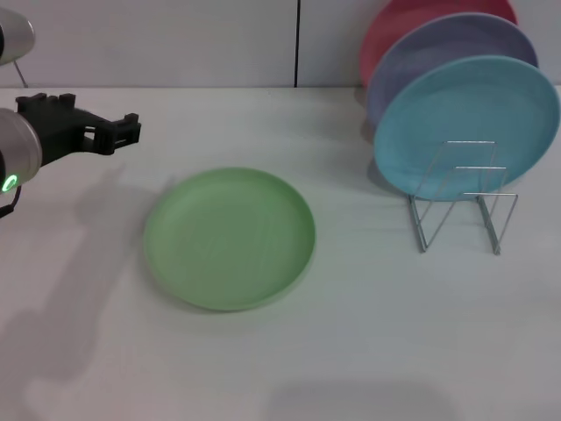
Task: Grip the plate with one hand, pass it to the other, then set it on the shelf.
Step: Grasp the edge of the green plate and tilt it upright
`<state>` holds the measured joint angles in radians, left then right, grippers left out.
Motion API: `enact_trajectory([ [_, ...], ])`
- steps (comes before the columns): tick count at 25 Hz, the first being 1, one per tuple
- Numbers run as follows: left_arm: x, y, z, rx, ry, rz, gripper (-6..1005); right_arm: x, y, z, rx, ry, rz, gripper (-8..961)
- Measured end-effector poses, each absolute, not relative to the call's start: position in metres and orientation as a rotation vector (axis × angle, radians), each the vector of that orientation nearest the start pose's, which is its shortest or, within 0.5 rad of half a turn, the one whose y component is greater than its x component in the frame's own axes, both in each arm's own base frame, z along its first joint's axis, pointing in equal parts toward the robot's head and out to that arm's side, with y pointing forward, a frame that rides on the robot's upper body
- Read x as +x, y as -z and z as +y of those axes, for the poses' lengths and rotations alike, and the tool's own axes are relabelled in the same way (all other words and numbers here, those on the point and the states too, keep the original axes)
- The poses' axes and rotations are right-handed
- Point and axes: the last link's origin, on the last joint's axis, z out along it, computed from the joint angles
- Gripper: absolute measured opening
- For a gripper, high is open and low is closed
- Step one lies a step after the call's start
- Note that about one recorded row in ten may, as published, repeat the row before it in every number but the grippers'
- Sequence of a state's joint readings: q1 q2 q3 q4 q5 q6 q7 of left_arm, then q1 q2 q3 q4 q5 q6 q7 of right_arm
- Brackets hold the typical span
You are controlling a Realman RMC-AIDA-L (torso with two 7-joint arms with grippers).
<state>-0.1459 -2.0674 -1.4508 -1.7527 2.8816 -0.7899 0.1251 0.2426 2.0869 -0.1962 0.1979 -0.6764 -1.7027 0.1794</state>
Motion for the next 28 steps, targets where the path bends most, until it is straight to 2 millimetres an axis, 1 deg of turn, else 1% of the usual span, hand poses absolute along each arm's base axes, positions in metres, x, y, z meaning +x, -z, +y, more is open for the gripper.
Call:
enact_trajectory([
  [5, -0.180, -0.042, 0.346, -1.961, 0.128, -0.766, 812, 0.395, -0.057, 0.202, -0.852, -0.701, 0.544, 818],
  [10, -0.189, -0.029, 0.343, -1.978, 0.100, -0.811, 811, 0.395, -0.059, 0.200, -0.852, -0.693, 0.526, 818],
  [11, -0.189, -0.029, 0.343, -1.978, 0.100, -0.811, 811, 0.395, -0.059, 0.200, -0.851, -0.693, 0.524, 818],
  [12, -0.192, -0.023, 0.341, -1.982, 0.101, -0.845, 811, 0.395, -0.059, 0.200, -0.852, -0.692, 0.525, 818],
  [18, -0.195, -0.010, 0.341, -2.002, 0.090, -0.888, 810, 0.395, -0.059, 0.200, -0.852, -0.692, 0.524, 818],
  [23, -0.202, -0.003, 0.343, -2.004, 0.050, -0.940, 809, 0.395, -0.059, 0.201, -0.855, -0.691, 0.529, 817],
  [24, -0.211, -0.001, 0.341, -2.000, 0.009, -0.979, 809, 0.395, -0.059, 0.201, -0.855, -0.691, 0.530, 817],
  [28, -0.220, 0.003, 0.336, -1.998, -0.042, -1.035, 809, 0.395, -0.059, 0.201, -0.855, -0.690, 0.529, 817],
])
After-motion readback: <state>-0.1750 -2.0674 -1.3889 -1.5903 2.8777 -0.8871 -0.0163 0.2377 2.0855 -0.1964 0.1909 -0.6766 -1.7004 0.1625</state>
